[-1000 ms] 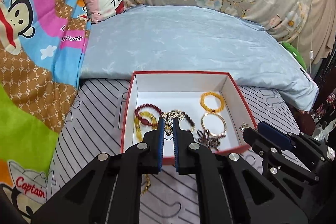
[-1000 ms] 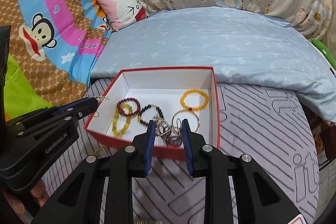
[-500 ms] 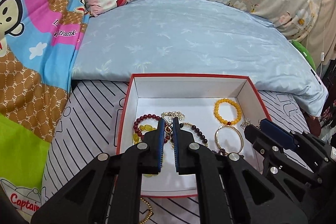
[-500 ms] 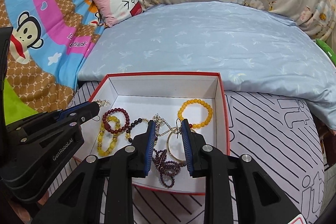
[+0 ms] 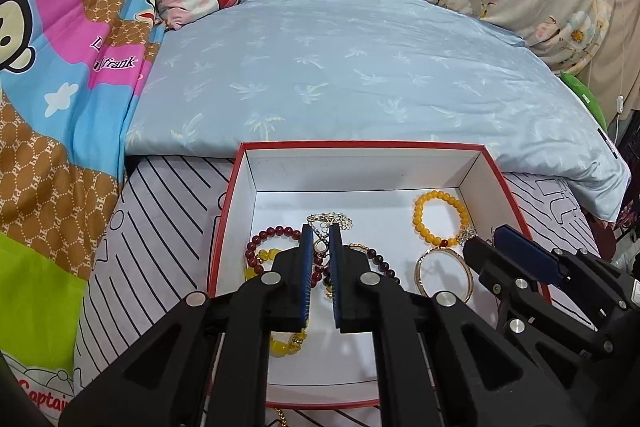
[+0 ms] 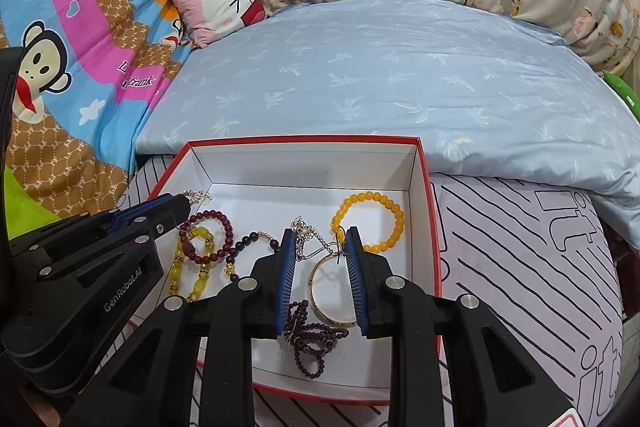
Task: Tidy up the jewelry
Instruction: 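Open the left tool inside the red box while the right tool releases its chain there, then withdraw both open tools from the box over the remaining jewelry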
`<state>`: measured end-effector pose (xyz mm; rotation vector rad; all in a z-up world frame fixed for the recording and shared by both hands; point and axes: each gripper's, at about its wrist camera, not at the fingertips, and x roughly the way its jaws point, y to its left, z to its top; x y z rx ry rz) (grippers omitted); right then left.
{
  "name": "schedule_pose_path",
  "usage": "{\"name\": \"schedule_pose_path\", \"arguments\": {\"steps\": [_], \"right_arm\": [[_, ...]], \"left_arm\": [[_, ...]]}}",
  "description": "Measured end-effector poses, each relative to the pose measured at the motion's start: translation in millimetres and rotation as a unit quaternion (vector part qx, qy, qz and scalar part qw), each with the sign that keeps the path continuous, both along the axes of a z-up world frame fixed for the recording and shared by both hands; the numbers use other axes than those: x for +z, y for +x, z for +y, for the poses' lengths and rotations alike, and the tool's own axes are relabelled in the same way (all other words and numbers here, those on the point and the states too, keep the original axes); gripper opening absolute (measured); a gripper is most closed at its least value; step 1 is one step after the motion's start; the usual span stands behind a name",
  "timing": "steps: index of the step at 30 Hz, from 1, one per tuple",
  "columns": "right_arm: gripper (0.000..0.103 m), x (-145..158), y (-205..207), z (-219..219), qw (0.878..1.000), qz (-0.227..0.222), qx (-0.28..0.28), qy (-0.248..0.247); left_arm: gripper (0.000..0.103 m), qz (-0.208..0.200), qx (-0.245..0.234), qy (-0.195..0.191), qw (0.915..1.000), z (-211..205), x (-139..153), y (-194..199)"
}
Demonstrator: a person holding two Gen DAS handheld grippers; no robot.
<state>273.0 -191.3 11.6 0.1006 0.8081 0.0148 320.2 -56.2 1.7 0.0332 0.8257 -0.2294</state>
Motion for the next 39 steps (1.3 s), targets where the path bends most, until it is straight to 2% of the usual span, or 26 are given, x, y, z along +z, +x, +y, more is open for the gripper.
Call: {"name": "schedule_pose_path", "arguments": {"steps": [19,21,24,39], "right_arm": [[0.025,-2.1,7.7,-1.1,1.0,-0.001,-0.008,-0.007],[0.031,0.4,5.7,-1.0,1.0,-0.004,-0.013,-0.011],[0.037,3.6,0.4,-4.4,1.0,-0.007,-0.021,-0.009],[0.039,18.9,-38.3,1.4,0.999,-0.013,-0.032,-0.016]], "left_arm": [[0.009,-0.002,-0.003,0.009,1.0,-8.4,-4.5,6.5],[0.015,-0.007,-0.002,0.013,0.9999,-9.2,-2.3,4.7],[0.033,-0.014,0.001,0.022,0.9997,-10.4,1.7,-1.2],[0.033,-0.021,0.007,0.025,0.9994,-2.5,15.5,-36.5]]}}
